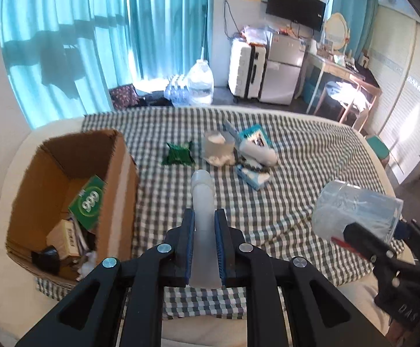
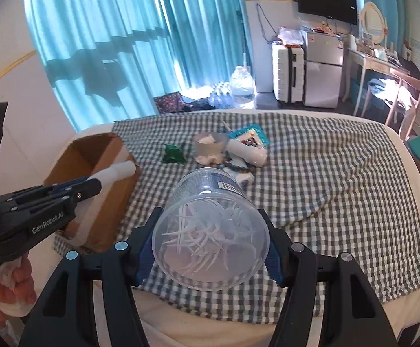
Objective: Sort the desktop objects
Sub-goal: 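Grasp the clear cotton-swab jar with the right tool while the left tool grasps the white tube, then open both tools to drop the swab jar and white tube into the cardboard box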
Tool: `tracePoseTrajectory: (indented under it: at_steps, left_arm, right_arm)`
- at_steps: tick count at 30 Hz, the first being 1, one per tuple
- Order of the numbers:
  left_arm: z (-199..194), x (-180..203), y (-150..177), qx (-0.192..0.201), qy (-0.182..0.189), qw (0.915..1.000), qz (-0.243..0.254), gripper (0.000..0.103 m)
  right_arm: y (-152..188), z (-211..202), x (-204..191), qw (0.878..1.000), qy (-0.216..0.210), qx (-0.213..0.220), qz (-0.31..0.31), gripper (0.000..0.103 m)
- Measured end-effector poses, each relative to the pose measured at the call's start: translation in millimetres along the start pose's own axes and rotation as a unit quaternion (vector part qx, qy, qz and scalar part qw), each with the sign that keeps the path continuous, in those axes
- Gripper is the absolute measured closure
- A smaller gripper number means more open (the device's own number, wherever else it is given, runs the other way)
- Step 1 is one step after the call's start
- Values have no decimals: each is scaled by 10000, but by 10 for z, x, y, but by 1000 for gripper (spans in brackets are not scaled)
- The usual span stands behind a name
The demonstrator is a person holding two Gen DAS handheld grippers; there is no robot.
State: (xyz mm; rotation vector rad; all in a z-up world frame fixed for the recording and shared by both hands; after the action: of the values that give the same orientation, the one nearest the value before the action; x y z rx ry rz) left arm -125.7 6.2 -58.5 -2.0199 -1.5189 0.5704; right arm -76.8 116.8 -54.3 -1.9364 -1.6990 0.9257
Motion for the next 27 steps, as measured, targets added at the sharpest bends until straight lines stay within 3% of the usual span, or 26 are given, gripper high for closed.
tracePoseTrajectory:
  at_steps: [6,13,22,27]
  left_arm:
    - [-438,-393,-204,525,-288,9981,-156,90]
    - [-557,-1097,-256,631,-801,9932,-562,90]
    - [-126,-2029,144,42,-1301,9852,-1112,89]
    - [135,-2281,416,-343,-1461,9809,-1239,90]
  right_arm:
    - [-167,-43,-487,9989,-386,77,-253,41]
    - [-295,196,-1286,9932,-946,-67,-675,41]
    - [-190,922,-2134,9803,-1624,-724,-858,41]
    - [-29,1256,-2412,9751,-1612,-1013,-1136,41]
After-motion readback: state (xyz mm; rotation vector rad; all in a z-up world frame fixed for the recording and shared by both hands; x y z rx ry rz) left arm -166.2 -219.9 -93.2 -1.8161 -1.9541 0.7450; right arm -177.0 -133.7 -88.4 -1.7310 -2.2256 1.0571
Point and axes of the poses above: each gripper's, at about its wrist camera, not at the fingertips, and z roughly the way its jaws point, x to its right, y to its underside, the point moved 3 cm from there along z, roughly the way its jaws point, and after that the axes turned 3 degrees about z, right-handed, at the moved point
